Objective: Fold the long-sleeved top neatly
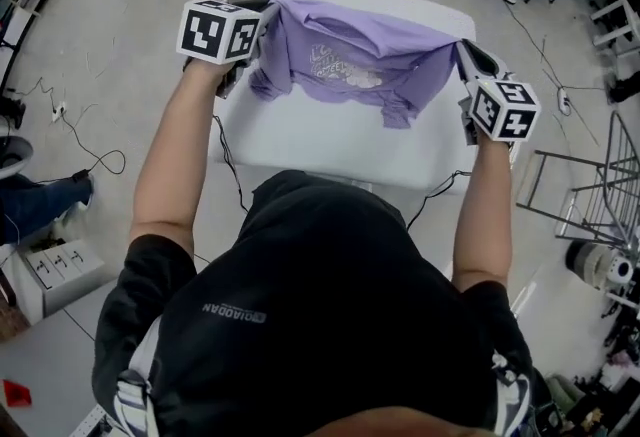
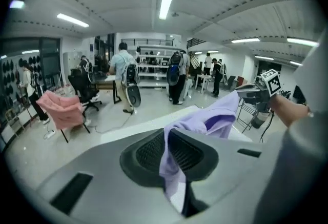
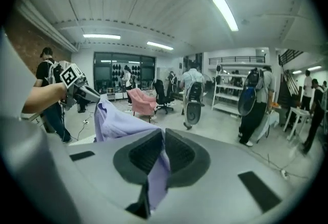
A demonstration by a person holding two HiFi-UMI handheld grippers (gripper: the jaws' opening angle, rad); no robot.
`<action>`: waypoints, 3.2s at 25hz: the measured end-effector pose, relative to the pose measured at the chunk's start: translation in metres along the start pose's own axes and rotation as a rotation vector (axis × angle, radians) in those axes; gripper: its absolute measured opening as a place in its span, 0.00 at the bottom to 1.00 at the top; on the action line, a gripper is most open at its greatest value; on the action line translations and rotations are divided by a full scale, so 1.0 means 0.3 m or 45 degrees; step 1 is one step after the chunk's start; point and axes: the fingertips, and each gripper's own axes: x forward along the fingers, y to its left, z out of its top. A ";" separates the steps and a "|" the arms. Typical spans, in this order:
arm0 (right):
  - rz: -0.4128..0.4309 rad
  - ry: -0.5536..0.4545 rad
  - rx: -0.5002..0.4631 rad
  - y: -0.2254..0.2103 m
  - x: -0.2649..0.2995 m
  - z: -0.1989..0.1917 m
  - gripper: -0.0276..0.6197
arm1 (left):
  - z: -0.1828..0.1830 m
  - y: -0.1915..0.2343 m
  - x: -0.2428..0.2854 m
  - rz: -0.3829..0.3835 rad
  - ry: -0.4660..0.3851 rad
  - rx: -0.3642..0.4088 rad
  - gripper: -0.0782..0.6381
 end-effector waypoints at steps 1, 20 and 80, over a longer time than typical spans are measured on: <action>0.008 0.056 0.027 0.005 0.021 -0.081 0.08 | -0.082 -0.011 0.046 -0.022 0.058 -0.031 0.16; 0.138 0.650 0.274 -0.012 0.210 -0.877 0.08 | -0.762 -0.149 0.378 -0.236 0.505 -0.131 0.16; 0.339 0.293 0.300 0.196 0.322 -0.587 0.10 | -0.797 -0.199 0.410 -0.134 0.551 0.539 0.14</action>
